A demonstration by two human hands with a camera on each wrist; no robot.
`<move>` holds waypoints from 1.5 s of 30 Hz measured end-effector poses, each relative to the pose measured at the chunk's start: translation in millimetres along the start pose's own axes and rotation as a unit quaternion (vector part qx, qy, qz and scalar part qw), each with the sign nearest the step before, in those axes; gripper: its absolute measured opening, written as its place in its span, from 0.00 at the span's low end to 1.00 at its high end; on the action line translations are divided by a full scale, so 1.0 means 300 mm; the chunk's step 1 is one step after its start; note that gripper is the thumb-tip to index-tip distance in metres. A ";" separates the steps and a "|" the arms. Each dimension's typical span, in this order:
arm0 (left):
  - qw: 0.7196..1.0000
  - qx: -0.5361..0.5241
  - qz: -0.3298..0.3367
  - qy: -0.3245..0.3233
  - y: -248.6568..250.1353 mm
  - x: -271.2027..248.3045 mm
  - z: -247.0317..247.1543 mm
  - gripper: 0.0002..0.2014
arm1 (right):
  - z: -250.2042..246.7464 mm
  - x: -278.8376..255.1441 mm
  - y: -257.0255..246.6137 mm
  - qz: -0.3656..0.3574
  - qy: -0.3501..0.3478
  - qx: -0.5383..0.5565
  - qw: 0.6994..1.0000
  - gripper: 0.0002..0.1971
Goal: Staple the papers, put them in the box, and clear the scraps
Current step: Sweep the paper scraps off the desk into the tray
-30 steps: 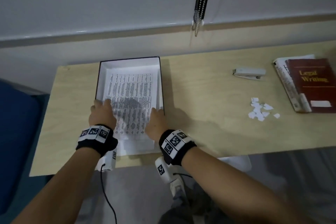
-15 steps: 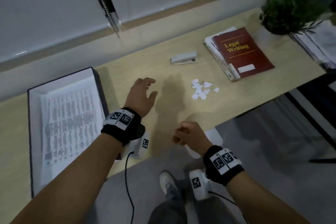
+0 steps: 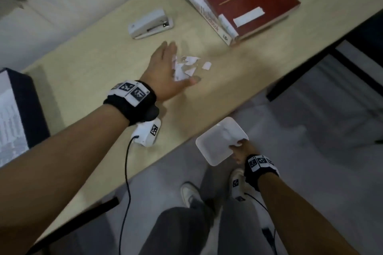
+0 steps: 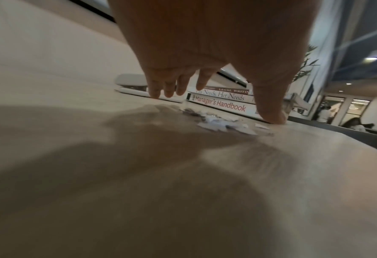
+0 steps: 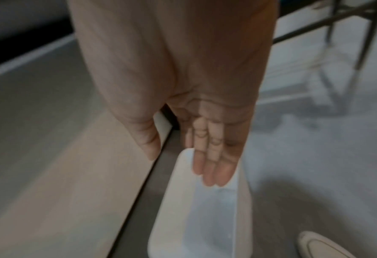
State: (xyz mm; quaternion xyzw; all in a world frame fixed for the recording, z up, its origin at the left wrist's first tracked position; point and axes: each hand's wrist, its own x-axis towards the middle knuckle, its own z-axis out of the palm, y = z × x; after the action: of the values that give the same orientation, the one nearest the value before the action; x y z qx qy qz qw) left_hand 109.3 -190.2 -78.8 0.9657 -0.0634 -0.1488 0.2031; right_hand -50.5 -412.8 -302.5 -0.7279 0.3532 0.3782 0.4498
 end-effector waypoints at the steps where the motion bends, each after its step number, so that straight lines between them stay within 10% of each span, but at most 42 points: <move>1: 1.000 0.004 0.000 -0.008 0.000 0.010 0.002 0.57 | 0.008 0.049 0.019 0.011 0.015 -0.001 1.000 0.27; 6: 0.998 0.040 0.043 -0.018 -0.039 0.046 0.002 0.60 | 0.065 0.279 0.116 0.048 0.040 -0.014 0.998 0.32; 10: 0.997 0.056 0.058 -0.008 -0.071 0.063 0.007 0.41 | 0.139 0.362 0.218 0.039 0.020 -0.080 0.996 0.29; 17: 0.998 0.034 0.051 -0.009 -0.058 0.054 0.010 0.53 | 0.194 0.359 0.266 0.010 -0.005 -0.248 0.969 0.30; 21: 0.998 0.025 0.049 -0.011 -0.028 0.038 0.005 0.55 | 0.143 0.313 0.220 0.044 -0.002 0.050 0.998 0.04; 23: 0.999 0.011 0.042 -0.017 -0.014 0.023 -0.001 0.57 | 0.090 0.276 0.181 0.071 -0.019 0.239 0.968 0.10; 32: 0.999 -0.016 -0.007 -0.043 -0.005 -0.027 -0.002 0.56 | -0.042 -0.094 -0.008 0.004 0.011 0.052 0.999 0.14; 41: 0.981 0.135 0.049 -0.133 0.038 -0.137 0.091 0.57 | -0.078 -0.292 -0.096 -0.008 0.047 0.203 0.978 0.06; 45: 0.965 0.163 0.111 -0.172 0.079 -0.217 0.154 0.60 | -0.088 -0.312 -0.142 -0.004 0.059 0.247 0.967 0.18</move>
State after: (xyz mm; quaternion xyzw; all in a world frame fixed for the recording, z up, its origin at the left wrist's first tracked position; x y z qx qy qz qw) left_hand 31.5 -217.1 -92.4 0.9326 -0.2275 -0.2766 0.0437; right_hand -51.3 -406.0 -196.6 -0.6171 0.4585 0.2335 0.5953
